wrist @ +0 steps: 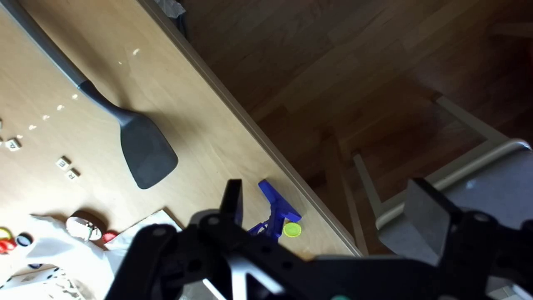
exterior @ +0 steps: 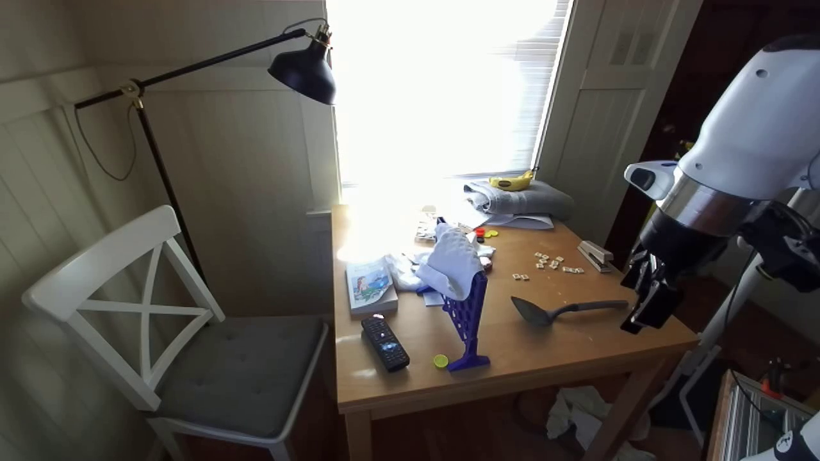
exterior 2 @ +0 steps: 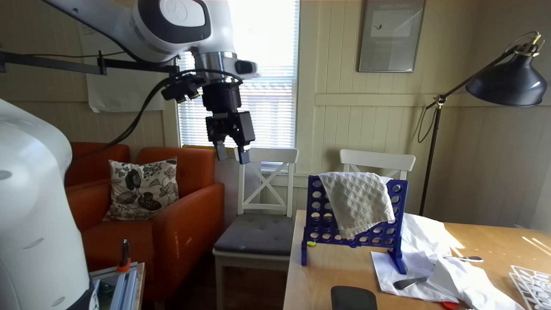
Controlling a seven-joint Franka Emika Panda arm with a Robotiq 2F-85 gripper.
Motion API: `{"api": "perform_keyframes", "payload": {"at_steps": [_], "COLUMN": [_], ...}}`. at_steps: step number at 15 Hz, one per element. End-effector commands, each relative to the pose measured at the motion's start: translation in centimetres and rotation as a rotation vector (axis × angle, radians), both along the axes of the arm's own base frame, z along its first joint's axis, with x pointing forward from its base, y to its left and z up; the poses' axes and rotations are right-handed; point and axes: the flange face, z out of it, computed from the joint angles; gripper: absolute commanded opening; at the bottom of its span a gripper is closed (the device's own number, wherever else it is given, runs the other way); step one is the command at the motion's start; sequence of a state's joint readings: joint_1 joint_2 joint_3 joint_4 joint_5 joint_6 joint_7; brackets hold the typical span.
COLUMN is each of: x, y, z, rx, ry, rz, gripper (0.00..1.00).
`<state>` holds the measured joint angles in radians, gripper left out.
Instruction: Move the white towel to the space in between the spatula and blue object
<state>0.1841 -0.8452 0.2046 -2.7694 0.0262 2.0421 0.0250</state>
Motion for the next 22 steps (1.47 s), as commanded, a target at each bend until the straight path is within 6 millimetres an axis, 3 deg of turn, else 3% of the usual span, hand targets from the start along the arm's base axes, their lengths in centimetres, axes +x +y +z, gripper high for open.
{"api": "perform_keyframes", "payload": {"at_steps": [1, 7, 9, 10, 13, 17, 20, 22], "x": [0.0, 0.0, 1.1, 1.3, 1.0, 2.1, 4.5, 7.2], "y": [0.0, 0.0, 0.8, 1.6, 6.4, 12.7, 14.9, 14.8], "z": [0.1, 0.1, -0.4, -0.6, -0.9, -0.9, -0.2, 0.2], "rx": [0.000, 0.000, 0.025, 0.031, 0.062, 0.099, 0.093, 0.086], "ry": [0.001, 0.001, -0.025, -0.025, -0.101, -0.293, -0.328, -0.321], "rz": [0.000, 0.000, -0.103, -0.140, -0.244, -0.381, -0.451, -0.514], "gripper": [1.00, 1.00, 1.00, 1.00, 1.00, 1.00, 1.00, 1.00]}}
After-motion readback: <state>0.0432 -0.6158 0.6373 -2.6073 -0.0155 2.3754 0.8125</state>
